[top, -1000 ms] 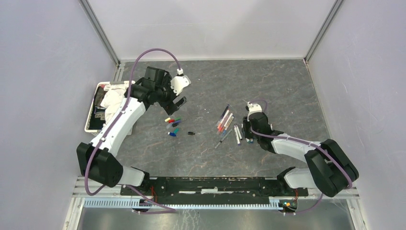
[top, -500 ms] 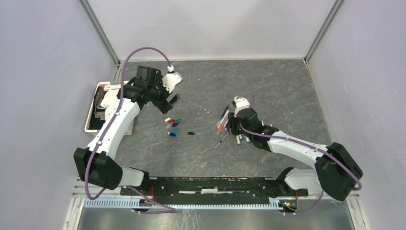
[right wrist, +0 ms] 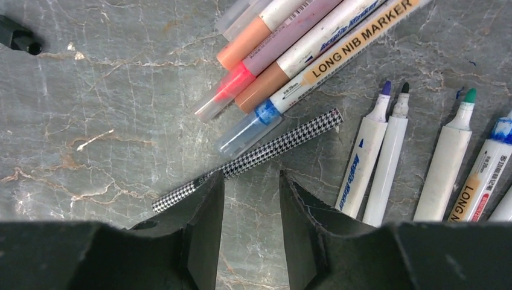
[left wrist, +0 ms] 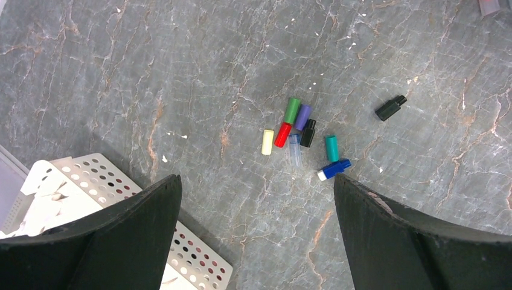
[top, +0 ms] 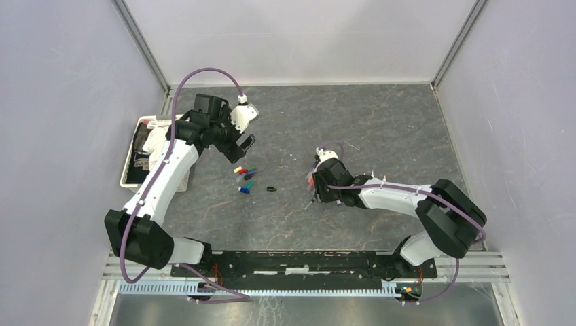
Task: Open the pen caps
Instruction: Place the pen at the center of the board, then pick up the pen from the center of the board.
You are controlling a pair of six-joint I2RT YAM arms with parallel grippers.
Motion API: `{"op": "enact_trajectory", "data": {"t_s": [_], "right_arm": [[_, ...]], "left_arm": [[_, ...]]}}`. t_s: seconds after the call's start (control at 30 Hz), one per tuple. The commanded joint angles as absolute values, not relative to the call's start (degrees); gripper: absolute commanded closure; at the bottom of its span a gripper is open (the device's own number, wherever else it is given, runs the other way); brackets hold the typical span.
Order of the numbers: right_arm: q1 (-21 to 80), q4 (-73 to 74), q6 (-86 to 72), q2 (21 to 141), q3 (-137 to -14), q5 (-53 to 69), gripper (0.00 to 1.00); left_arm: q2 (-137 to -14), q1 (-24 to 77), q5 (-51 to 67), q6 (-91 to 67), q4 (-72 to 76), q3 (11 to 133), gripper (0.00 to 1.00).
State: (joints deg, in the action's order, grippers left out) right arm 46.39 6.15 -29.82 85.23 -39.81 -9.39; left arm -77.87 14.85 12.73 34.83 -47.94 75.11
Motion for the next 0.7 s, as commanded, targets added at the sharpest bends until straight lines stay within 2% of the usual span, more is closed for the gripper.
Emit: {"op": "enact_trajectory", "data": {"t_s": [0.0, 0.23, 0.67], "right_arm": [[46.6, 7.4, -31.0, 87.9, -44.0, -11.3, 0.56], [46.6, 6.2, -31.1, 91.2, -46.1, -11.1, 0.56], [46.5, 7.6, -25.5, 87.8, -48.6, -8.7, 0.59]], "left_arm": [[-76.0, 14.6, 15.0, 33.8, -48.4, 75.7, 0.00], [-75.4, 14.6, 15.3, 34.8, -49.3, 75.0, 0.00], [-75.7, 14.6, 17.4, 35.6, -50.9, 73.7, 0.00]]}}
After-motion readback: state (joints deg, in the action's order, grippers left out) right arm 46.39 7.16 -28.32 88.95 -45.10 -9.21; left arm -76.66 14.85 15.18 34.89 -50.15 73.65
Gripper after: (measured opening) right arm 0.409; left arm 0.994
